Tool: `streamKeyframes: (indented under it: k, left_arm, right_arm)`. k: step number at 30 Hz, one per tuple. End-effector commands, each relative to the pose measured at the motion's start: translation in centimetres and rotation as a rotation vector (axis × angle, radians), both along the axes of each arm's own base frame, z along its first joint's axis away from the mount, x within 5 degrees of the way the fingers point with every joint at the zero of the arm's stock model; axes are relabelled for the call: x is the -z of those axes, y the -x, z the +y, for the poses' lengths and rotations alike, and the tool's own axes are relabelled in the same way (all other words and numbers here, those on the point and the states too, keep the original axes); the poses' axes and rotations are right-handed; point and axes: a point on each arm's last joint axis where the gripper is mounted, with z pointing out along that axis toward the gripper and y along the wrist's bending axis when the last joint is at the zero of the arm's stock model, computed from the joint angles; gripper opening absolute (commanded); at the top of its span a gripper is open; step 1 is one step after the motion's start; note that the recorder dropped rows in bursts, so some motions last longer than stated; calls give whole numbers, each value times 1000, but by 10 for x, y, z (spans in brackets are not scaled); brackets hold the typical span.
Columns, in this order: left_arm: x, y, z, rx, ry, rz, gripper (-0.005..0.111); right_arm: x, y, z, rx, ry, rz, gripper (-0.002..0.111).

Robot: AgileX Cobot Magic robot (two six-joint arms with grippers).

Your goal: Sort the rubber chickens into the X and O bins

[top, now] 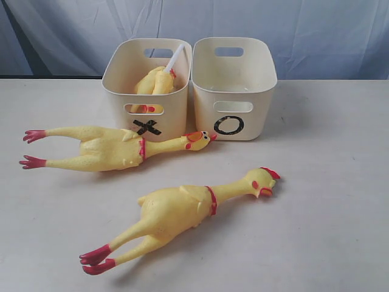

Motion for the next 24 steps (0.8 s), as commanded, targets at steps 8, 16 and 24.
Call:
streamKeyframes:
  k: [8, 16, 24]
  left_arm:
    - [18, -8, -5, 11, 16, 45, 0]
    - [23, -10, -5, 10, 9, 57, 0]
    - [26, -11, -6, 9, 6, 66, 0]
  right_arm:
    - [-10, -48, 16, -154, 170, 349, 0]
    - [5, -80, 36, -395, 342, 379, 0]
    - [39, -108, 62, -602, 669, 370, 1]
